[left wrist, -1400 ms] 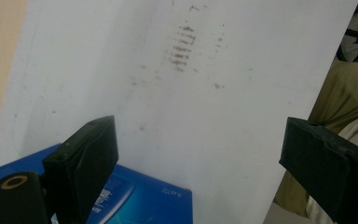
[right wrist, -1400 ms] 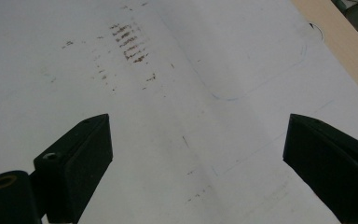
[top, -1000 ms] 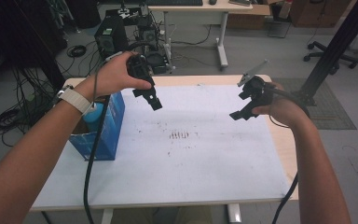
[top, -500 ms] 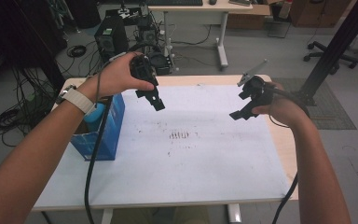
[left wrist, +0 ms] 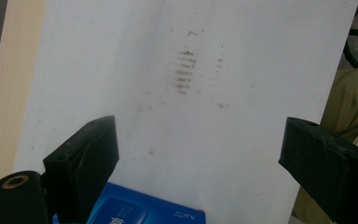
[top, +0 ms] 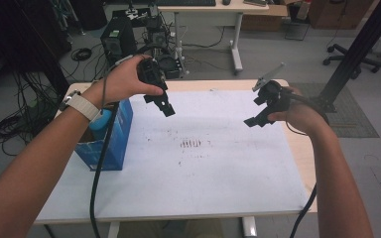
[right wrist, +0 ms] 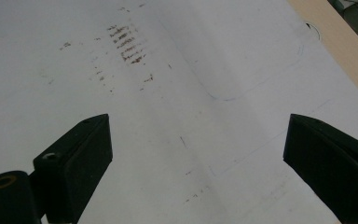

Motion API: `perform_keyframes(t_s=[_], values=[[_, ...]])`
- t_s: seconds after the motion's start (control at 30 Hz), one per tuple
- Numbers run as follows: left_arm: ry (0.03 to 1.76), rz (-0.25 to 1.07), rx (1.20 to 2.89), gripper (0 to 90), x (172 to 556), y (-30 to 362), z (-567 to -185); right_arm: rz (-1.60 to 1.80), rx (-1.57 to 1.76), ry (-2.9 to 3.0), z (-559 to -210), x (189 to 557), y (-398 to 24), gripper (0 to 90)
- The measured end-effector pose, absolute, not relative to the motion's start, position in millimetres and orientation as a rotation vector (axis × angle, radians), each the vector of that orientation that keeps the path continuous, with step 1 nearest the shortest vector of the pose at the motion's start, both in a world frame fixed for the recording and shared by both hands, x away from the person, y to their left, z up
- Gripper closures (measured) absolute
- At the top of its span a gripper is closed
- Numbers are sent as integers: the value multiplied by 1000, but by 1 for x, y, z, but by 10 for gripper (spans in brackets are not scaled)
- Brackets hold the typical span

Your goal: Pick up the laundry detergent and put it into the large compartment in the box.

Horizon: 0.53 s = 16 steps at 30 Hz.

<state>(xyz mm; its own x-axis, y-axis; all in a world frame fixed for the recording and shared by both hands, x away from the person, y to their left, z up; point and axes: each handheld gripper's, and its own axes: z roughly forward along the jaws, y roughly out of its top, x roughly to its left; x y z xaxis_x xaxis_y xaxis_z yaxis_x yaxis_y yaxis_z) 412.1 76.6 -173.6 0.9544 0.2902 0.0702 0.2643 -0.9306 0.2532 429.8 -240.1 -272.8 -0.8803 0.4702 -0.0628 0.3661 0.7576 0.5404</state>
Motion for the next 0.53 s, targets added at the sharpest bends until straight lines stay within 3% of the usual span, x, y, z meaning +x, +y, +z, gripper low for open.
perform_keyframes(t_s=[0.53], values=[[417,162,2861,120,410,77,-173,796,664,2754,-272,426,-242,80]])
